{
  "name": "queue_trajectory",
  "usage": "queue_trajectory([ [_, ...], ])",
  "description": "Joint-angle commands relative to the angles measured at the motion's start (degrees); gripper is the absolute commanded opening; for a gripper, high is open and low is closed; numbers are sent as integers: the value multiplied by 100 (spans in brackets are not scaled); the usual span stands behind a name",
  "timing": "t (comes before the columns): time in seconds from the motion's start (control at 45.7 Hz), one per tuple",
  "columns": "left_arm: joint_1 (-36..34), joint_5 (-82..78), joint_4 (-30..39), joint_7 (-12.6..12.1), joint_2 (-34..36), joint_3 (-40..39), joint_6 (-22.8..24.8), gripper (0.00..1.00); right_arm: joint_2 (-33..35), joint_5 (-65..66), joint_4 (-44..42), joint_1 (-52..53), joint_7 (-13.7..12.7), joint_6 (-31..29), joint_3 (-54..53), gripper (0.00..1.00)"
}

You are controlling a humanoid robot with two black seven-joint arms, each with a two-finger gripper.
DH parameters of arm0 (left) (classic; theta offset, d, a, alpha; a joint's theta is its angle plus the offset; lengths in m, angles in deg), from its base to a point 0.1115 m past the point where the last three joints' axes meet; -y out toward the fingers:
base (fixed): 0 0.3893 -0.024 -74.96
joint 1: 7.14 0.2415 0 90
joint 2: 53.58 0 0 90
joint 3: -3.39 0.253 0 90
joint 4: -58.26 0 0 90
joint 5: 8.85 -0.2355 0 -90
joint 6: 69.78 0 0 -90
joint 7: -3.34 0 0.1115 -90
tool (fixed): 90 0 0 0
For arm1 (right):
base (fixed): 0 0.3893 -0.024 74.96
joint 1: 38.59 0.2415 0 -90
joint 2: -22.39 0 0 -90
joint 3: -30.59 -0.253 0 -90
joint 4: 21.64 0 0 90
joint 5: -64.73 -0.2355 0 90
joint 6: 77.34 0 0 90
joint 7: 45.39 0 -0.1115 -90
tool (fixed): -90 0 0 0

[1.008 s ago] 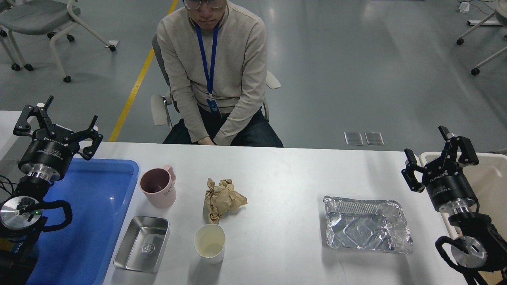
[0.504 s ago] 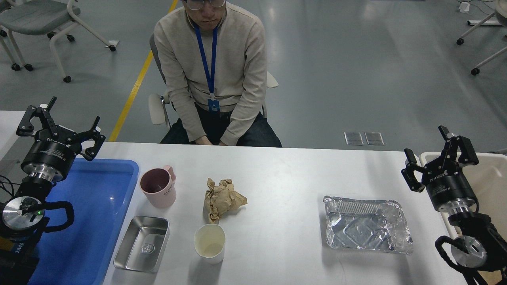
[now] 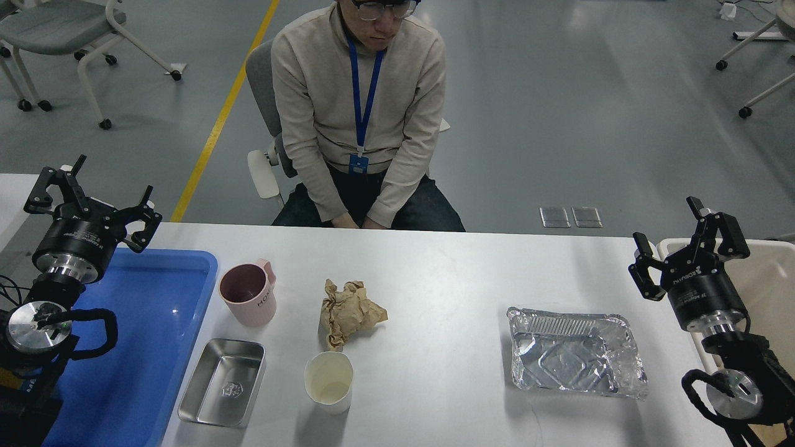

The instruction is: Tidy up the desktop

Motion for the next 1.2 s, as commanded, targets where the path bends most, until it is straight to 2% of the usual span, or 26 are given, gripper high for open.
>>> queue_trajectory([
  [0.0, 19, -21, 32, -4, 58, 3, -13, 96, 11, 0, 8, -5, 0, -6, -15, 100],
  [0.175, 124, -336, 146, -4, 155, 30, -40, 96, 3, 0, 17, -5, 0, -23, -6, 100],
  [0.263, 247, -609, 453, -4, 277, 135, -49, 96, 11, 0, 17, -5, 0, -32, -6, 100],
  [0.35, 406, -846, 849, 4, 672, 424, -154, 96, 11, 9, 17, -5, 0, -41, -6, 100],
  [0.46, 406, -908, 937, -4, 1190, 933, -478, 96, 11, 9, 0, -5, 0, -50, 3, 100],
  [0.548, 406, -908, 990, -31, 1490, 1312, -550, 96, 11, 9, -9, -5, 0, -50, 12, 100],
  [0.723, 415, -917, 1298, -31, 2219, 2094, -559, 96, 20, 18, -18, 22, 0, -59, 12, 100],
  [1.183, 415, -1154, 1798, -22, 4197, 2912, -392, 96, 99, 71, -36, 22, 0, -67, 56, 100],
])
